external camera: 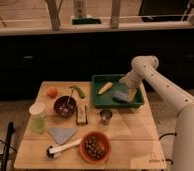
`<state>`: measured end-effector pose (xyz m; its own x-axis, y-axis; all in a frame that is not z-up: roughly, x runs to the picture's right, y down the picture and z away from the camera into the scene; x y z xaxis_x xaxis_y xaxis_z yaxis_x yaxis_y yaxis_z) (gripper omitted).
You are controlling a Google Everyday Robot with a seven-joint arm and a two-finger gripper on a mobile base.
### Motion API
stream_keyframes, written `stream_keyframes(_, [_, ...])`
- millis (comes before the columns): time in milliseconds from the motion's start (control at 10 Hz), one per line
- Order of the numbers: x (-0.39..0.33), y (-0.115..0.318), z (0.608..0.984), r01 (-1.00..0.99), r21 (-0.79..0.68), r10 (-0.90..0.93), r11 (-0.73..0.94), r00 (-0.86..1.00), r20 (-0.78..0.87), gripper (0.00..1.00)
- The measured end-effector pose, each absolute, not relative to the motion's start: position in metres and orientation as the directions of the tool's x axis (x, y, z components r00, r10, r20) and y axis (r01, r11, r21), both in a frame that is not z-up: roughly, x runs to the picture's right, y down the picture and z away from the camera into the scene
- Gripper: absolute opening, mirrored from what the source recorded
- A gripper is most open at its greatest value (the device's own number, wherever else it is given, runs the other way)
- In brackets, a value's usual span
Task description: Place sponge in tray
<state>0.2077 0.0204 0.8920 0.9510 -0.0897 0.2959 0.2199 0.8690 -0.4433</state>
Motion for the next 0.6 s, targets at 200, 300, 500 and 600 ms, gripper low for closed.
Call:
stream_keyframes(200, [0.2060,0.0200,0.8923,0.222,-0.443,-0.091,0.869,0.950,0.298,0.80])
stream_keyframes(300, [0.2061,0.0201,0.8922,0.222,-0.443,-0.091,0.869,0.950,0.298,0.80])
stream_keyframes(500, [0.2074,0.0205,0.8921,0.220,-0.443,-0.089,0.869,0.951,0.296,0.80])
stream_keyframes(600, [0.2068,0.0204,0.8922,0.220,-0.443,-0.090,0.869,0.951,0.297,0.80])
